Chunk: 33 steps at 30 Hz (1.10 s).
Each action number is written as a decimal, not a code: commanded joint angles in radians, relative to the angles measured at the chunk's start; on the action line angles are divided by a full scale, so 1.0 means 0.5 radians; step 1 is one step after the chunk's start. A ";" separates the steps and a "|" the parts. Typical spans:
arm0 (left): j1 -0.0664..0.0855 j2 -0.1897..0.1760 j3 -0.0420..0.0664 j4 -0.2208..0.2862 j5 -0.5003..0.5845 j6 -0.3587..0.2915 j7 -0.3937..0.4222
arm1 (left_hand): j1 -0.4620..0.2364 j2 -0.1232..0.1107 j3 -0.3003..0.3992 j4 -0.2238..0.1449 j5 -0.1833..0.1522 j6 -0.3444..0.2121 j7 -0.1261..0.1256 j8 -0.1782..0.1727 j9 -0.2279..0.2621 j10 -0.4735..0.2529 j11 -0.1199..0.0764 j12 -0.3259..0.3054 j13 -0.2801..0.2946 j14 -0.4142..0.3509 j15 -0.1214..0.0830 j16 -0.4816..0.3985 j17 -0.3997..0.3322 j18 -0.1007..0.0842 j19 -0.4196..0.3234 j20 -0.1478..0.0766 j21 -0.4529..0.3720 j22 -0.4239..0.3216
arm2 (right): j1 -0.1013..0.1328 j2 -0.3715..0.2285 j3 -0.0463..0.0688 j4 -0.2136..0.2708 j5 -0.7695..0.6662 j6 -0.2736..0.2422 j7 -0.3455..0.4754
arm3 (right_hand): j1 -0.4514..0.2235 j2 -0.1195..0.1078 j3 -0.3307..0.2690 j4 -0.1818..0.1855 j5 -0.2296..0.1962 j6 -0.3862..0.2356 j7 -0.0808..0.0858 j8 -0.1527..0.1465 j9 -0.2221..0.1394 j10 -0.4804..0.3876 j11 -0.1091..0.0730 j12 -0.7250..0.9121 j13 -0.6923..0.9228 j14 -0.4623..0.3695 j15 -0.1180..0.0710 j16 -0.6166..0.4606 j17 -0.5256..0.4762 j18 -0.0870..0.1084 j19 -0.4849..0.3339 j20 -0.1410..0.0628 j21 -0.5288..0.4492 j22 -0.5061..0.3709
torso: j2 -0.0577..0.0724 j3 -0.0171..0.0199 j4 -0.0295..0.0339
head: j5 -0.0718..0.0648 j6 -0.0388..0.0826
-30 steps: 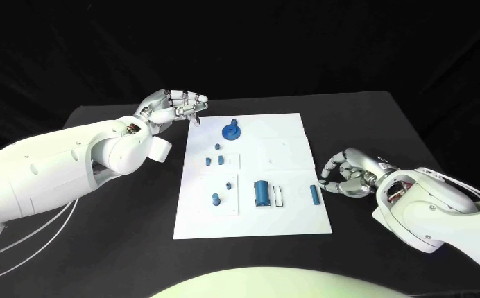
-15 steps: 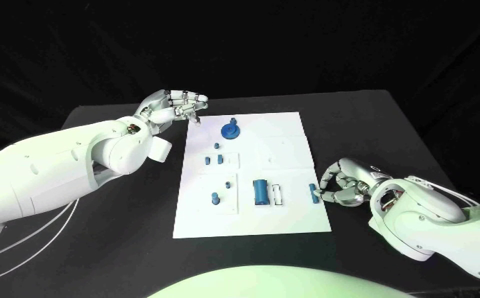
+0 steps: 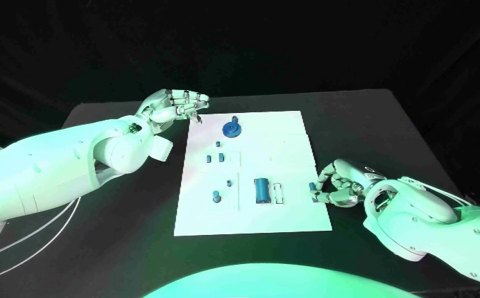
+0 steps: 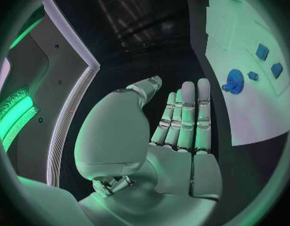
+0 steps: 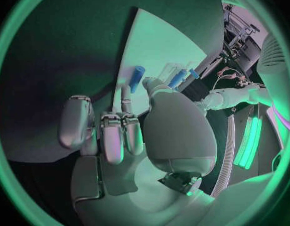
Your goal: Assemble the parts on the task board
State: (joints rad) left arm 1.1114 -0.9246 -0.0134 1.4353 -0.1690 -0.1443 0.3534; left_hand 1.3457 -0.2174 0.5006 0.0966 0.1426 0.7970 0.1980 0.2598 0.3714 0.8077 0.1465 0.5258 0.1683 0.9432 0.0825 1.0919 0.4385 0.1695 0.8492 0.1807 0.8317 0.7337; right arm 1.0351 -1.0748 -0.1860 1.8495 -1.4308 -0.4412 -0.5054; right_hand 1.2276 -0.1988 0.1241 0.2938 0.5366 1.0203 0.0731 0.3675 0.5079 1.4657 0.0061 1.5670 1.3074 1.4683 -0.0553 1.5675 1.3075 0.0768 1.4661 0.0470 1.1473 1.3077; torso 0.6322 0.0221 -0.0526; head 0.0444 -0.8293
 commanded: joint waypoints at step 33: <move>-0.003 -0.010 0.001 0.014 0.015 0.025 0.015 | 0.007 0.023 -0.012 0.008 -0.007 -0.016 0.002 0.014 -0.002 -0.019 0.001 0.012 0.002 -0.018 -0.004 0.013 0.002 0.029 0.019 -0.001 -0.016 -0.009 | -0.069 0.118 0.000 -0.007 -0.248 0.080 -0.217 | 0.421 -0.020 0.322 -0.021 0.002 0.073 -0.048 0.057 0.069 0.210 -0.058 0.008 0.527 0.205 -0.055 0.007 0.527 -0.030 0.093 -0.044 0.023 0.361 | -0.001 -0.0009 0.000 | 0.007 0.009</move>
State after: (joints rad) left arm 1.1100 -0.9305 -0.0134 1.4391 -0.1674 -0.1436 0.3520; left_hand 1.3501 -0.2131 0.4980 0.0993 0.1426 0.7971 0.1980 0.2598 0.3715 0.8076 0.1467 0.5258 0.1681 0.9397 0.0789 1.0919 0.4382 0.1694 0.8490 0.1806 0.8277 0.7299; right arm 1.0090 -1.0130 -0.1762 1.8455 -1.5778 -0.4149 -0.5862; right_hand 1.4390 -0.2224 0.2200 0.3393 0.5328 1.0476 0.0530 0.3910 0.5979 1.4671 -0.0177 1.5669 1.3073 1.4651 -0.0742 1.5675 1.3073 0.0768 1.4662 0.0321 1.1521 1.3074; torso 0.6315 0.0221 -0.0535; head 0.0487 -0.8260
